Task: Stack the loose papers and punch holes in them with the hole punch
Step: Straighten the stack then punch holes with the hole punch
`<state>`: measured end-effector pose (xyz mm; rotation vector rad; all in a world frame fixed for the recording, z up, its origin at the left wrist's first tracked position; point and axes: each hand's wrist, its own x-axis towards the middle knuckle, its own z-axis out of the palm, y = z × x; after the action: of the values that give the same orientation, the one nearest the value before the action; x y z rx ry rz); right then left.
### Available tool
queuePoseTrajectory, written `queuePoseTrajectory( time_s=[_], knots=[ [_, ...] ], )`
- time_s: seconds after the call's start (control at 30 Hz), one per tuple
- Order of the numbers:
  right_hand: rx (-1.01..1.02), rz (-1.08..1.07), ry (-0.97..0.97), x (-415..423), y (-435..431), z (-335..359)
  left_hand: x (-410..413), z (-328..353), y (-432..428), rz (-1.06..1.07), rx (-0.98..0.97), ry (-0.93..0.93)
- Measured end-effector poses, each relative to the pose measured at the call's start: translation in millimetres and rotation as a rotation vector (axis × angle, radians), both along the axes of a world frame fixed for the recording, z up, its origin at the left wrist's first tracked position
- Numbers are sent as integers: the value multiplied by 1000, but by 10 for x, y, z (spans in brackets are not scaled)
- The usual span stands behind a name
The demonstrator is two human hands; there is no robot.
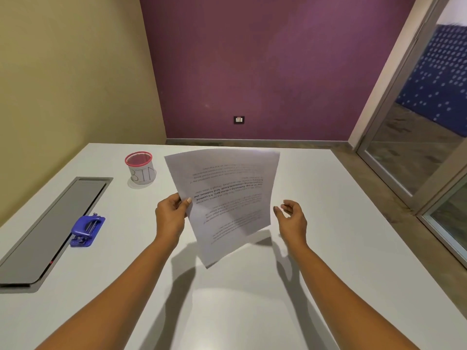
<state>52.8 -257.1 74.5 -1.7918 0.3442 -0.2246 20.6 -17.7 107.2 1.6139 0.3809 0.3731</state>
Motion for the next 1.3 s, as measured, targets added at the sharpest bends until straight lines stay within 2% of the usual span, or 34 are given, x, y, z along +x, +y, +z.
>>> queuePoseTrajectory(
  time_s=[0.07, 0.17, 0.27, 0.4, 0.5, 0.6, 0.73, 0.83, 1.03, 1.3],
  knots=[
    [-7, -23, 150, 3, -52, -43, 12, 3, 18, 11, -67, -18],
    [-32, 114, 427, -73, -58, -138, 29, -3, 21, 22, -175, -39],
    [123, 252, 547, -136, -2, -240, 30, -19, 4, 14, -256, -38],
    [502, 305, 412, -137, 109, -224, 5, -73, 14, 3, -331, -17],
    [646, 255, 244, -97, 140, -169, -17, -112, 27, -6, -364, -18],
    [608, 223, 141, -65, 139, -104, -34, -133, 80, -7, -366, -33],
    [408, 223, 48, -16, 21, -94, -43, -88, 271, 81, -385, -58],
    [347, 233, -4, 11, -114, -70, -51, -83, 465, 110, -366, -48],
    [250, 322, -36, 20, -252, -39, -118, -168, 576, -100, -94, 86],
    [220, 327, -11, -26, -287, -92, -155, -305, 510, -155, -75, 112]
  ],
)
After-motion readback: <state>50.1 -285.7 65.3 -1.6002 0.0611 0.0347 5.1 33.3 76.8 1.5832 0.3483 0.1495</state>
